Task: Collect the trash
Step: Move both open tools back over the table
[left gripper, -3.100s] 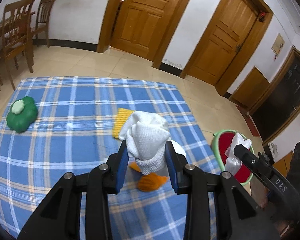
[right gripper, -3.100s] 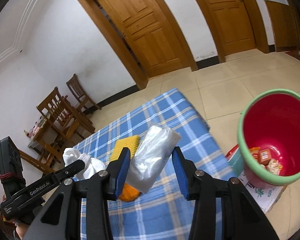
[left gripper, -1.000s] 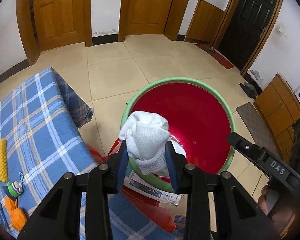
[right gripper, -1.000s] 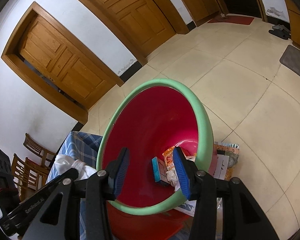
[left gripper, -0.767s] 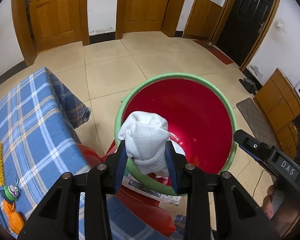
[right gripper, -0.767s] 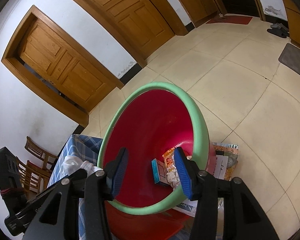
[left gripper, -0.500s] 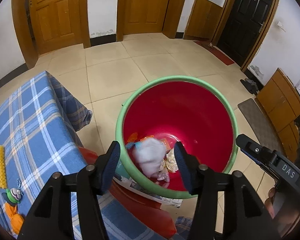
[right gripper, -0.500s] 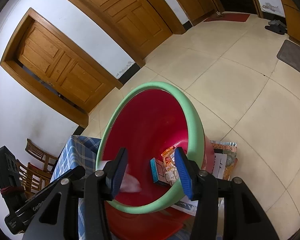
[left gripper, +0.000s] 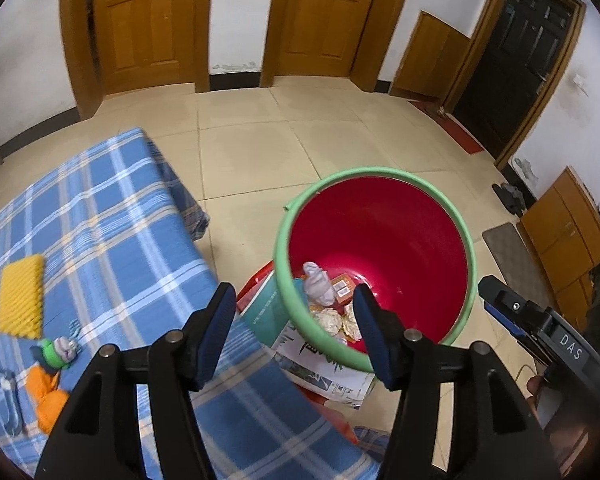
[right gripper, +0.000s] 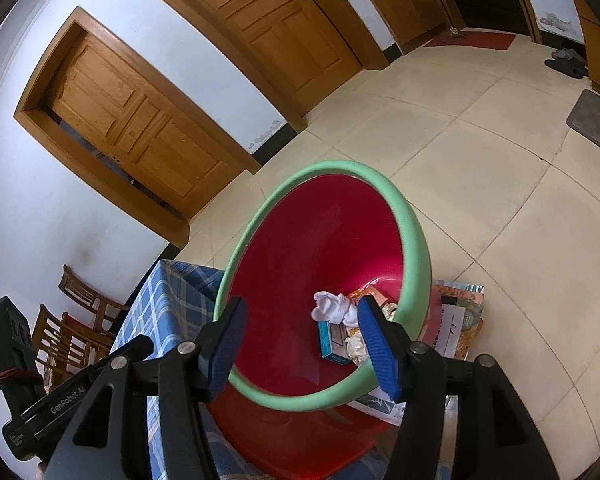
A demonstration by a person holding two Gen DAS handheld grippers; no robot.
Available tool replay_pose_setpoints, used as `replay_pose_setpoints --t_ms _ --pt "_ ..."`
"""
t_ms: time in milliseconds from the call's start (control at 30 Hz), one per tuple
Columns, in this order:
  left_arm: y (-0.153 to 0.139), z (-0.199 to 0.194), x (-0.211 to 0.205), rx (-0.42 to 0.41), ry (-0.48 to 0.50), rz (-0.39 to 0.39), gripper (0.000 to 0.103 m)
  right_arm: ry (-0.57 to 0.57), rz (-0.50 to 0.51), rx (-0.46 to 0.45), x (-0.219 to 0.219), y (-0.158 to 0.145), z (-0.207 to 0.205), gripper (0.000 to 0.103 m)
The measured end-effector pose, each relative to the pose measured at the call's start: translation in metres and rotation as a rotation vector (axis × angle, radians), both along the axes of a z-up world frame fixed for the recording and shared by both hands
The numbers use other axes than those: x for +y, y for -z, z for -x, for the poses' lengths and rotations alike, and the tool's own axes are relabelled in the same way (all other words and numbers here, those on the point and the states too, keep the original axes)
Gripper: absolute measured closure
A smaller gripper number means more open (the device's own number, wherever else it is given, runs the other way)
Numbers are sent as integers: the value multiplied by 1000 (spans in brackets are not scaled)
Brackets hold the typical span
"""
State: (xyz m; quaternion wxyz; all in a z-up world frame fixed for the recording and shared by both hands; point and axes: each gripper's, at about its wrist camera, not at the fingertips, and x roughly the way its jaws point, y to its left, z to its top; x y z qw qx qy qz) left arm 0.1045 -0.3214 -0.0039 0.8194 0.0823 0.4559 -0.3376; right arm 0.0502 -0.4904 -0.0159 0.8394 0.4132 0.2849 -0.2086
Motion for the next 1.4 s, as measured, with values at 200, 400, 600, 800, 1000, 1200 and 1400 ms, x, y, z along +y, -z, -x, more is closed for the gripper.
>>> replay_pose_setpoints --t_ms 200,400,600,800,1000,1200,1400 --pt "-11 3 28 -19 -56 3 41 -30 17 -11 11 -10 0 37" --pt "-18 4 60 -39 -120 -12 40 -68 38 -17 26 -20 -3 36" --pt "-17 4 99 -57 -200 -16 40 -100 60 -25 38 -28 -3 35" --pt "-11 0 138 -61 -278 -33 40 -123 74 -25 49 -34 -4 35" --pt "-3 -3 174 -74 -352 -63 40 -151 87 -20 60 -39 -7 33" --pt "6 -9 213 -68 -449 -82 40 -170 96 -8 71 -41 -12 33" --pt "18 -18 250 -49 -536 -87 40 -194 104 8 82 -41 -18 32"
